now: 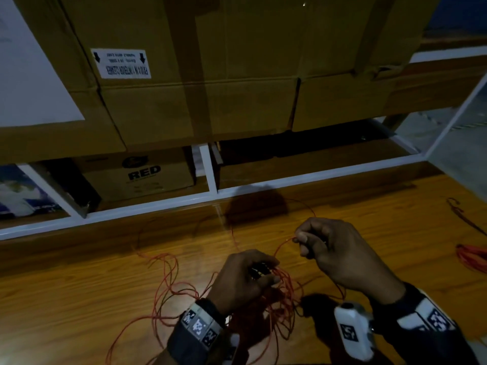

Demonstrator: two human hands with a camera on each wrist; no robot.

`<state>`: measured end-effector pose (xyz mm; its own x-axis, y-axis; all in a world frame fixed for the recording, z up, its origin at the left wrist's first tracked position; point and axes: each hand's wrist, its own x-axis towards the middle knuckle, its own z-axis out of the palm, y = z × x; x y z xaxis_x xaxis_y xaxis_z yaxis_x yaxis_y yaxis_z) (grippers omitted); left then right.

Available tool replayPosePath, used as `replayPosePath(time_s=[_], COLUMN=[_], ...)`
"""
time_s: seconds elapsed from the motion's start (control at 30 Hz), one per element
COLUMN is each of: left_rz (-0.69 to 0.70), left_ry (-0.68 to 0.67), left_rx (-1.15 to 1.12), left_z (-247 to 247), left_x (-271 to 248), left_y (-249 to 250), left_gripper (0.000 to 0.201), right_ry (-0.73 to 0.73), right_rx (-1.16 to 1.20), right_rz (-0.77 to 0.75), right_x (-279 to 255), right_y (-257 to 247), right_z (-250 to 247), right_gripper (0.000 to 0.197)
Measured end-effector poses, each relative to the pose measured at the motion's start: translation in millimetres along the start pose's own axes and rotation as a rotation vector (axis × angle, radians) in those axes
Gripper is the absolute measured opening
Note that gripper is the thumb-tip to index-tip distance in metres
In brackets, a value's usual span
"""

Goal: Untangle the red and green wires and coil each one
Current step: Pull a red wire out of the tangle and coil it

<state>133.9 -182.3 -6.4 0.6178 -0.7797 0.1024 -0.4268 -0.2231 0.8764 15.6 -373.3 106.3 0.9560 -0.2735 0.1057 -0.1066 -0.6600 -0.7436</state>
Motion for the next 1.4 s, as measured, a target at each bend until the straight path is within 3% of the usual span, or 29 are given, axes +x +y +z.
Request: replayPosePath(time_s=[0.07,0.13,0.23,0.37,0.47,0.53,0.63,0.73,0.9,1.03,1.17,1.4], left_rz=[0.046,0.071,0.111,0.129,0.107,0.067,0.015,-0.098,-0.323,-0.457,-0.419,-0.314], left_ry=[0.109,0.188,0.199,0.22,0.214,0.173,0.174,0.279,0.341,0.297,0.247,0.162], left_rx=[-0.006,0.019,0.203,0.4,0.34,0.229,0.2,0.2,0.381,0.432,0.41,0.264], left_z=[9.0,12.1,6.4,-7.4,-14.4,-19.8,-28.6,-34.1,-46.0,-48.9,-46.6,-45.6], left_x=[6.4,12.7,22.2,34.6,38.0,40.3,42.0,41.5,46.5,52.9,51.8,42.3], left_y=[-7.8,-15.0,-20.8,-27.7,-30.4,-27.9,-26.1,-32.4,-53.3,-70.0,-48.7,-29.7], left_gripper=[0.009,0.009,0.007,0.023,0.027,0.009,0.013,0.013,0.023,0.034,0.014,0.05], right_ry=[-0.002,-0.001,-0.004,0.042,0.137,0.163,0.245,0.317,0.326,0.307,0.267,0.246], right_rx=[0.01,0.029,0.066,0.203,0.232,0.194,0.123,-0.036,-0.182,-0.224,-0.172,-0.063], right_rz=[-0.015,-0.025,-0.028,-0.035,-0.085,-0.091,-0.051,0.023,0.148,0.155,0.135,0.162], right_x=[0.0,-1.6,-7.1,-17.8,-21.2,-21.9,-22.5,-25.8,-33.7,-32.0,-28.6,-19.3], right_y=[-5.3,-11.6,-20.3,-37.7,-45.7,-43.1,-25.9,0.9,36.6,58.3,66.8,60.7], right_z=[-3.9,-11.0,-26.5,-52.3,-71.4,-78.5,-82.9,-87.4,-86.2,-64.0,-36.8,-20.3], right_gripper=[0.019,0.021,0.027,0.024,0.019,0.022,0.027,0.035,0.035,0.032,0.029,0.029])
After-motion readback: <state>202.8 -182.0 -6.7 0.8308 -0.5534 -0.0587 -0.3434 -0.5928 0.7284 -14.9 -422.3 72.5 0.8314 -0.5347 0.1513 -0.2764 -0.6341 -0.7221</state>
